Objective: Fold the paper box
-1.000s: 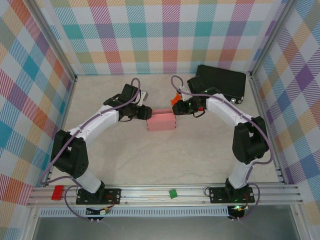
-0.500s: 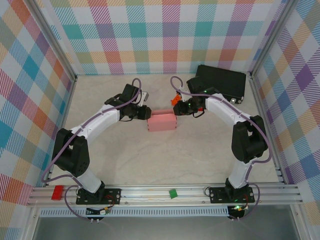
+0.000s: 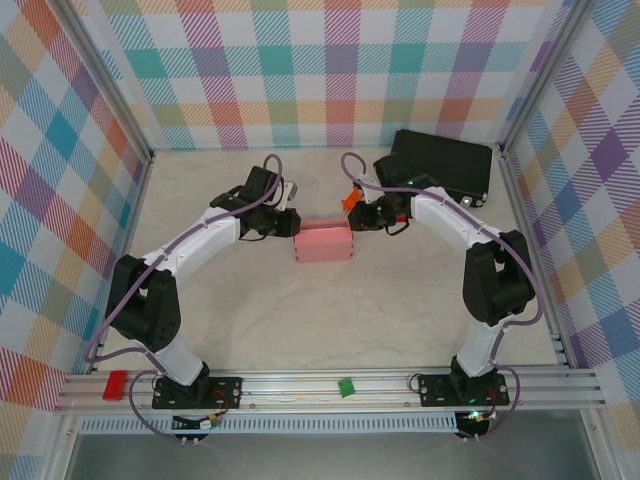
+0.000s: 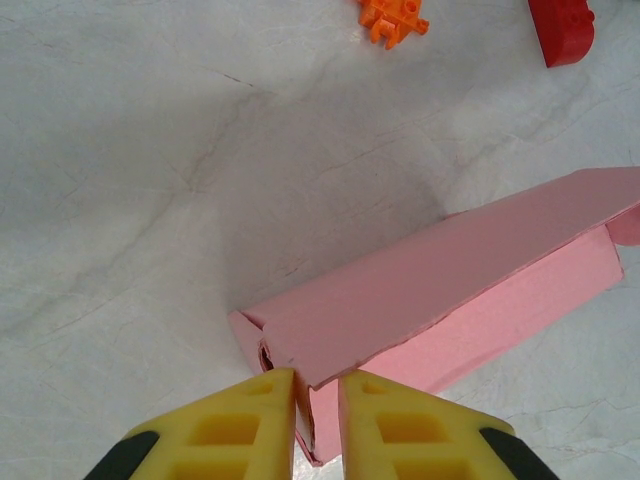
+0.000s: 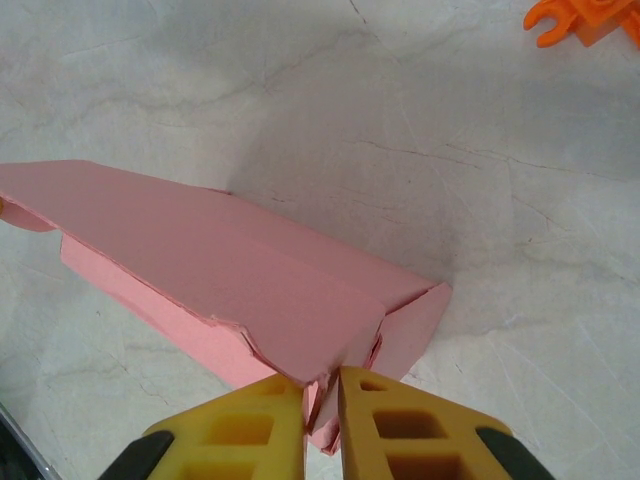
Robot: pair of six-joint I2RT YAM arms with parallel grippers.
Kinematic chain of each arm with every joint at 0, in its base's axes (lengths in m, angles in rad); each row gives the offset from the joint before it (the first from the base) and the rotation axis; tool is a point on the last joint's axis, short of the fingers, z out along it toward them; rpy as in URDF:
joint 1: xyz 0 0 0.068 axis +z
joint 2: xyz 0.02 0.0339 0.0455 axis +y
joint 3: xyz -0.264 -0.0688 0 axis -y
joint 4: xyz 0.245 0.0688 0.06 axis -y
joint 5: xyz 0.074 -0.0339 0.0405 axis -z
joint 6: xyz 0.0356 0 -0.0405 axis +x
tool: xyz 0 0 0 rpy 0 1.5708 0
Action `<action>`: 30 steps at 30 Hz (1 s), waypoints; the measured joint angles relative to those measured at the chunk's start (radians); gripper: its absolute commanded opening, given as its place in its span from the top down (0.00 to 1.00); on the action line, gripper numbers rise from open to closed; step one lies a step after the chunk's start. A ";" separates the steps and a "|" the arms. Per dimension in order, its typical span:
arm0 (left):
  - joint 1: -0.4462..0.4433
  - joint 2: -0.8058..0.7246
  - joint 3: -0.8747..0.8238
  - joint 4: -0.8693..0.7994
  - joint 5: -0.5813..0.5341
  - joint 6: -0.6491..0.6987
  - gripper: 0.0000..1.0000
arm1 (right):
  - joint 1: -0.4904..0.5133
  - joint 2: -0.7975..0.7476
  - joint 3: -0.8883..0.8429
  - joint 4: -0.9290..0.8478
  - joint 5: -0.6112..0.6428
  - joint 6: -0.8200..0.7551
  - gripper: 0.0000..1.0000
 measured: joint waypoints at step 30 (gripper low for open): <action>0.002 -0.008 -0.046 0.039 0.009 -0.026 0.85 | -0.001 0.000 -0.031 0.019 -0.002 0.001 0.87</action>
